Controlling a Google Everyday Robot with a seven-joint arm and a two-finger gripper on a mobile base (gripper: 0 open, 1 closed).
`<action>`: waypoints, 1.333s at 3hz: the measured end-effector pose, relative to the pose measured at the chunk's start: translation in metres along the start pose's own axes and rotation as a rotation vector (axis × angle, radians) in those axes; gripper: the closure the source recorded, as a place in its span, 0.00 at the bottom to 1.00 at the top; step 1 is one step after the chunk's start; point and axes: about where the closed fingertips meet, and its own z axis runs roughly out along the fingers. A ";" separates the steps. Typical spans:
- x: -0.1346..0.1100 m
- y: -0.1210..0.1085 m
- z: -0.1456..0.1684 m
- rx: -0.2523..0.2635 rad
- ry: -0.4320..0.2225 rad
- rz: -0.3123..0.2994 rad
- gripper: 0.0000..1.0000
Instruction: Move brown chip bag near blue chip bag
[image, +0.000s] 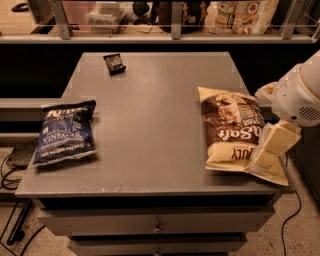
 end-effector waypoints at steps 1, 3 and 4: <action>0.010 -0.012 0.023 0.027 -0.015 0.025 0.00; 0.018 -0.026 0.055 -0.029 -0.050 0.027 0.39; 0.013 -0.026 0.057 -0.050 -0.063 0.005 0.70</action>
Offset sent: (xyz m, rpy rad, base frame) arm 0.0473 -0.0199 -0.0751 0.0870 0.0485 -0.0535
